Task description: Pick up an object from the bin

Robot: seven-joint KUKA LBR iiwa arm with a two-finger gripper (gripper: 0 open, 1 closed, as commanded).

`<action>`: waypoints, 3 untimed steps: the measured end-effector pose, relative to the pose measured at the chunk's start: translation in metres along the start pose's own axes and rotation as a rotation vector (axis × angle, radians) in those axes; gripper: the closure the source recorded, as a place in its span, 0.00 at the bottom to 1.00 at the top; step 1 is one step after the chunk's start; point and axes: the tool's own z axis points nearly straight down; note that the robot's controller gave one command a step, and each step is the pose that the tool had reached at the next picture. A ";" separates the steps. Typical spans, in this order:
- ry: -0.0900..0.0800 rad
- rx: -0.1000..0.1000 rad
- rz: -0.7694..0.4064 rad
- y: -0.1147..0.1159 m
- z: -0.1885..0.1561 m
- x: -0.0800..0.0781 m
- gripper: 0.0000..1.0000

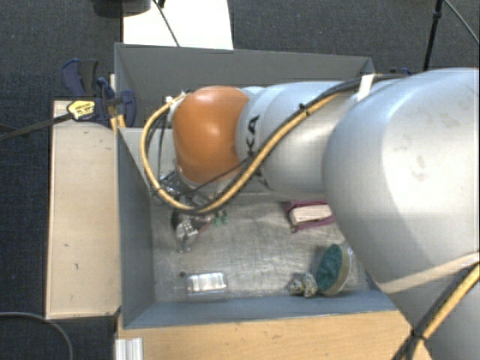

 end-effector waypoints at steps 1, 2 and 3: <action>0.002 0.002 -0.165 -0.058 0.021 0.010 0.00; -0.001 0.000 -0.162 -0.056 0.020 0.009 1.00; -0.006 0.002 -0.128 -0.040 -0.167 -0.002 1.00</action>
Offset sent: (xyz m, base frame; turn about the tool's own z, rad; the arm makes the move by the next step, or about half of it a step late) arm 0.0082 -0.0569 -0.0225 -0.1685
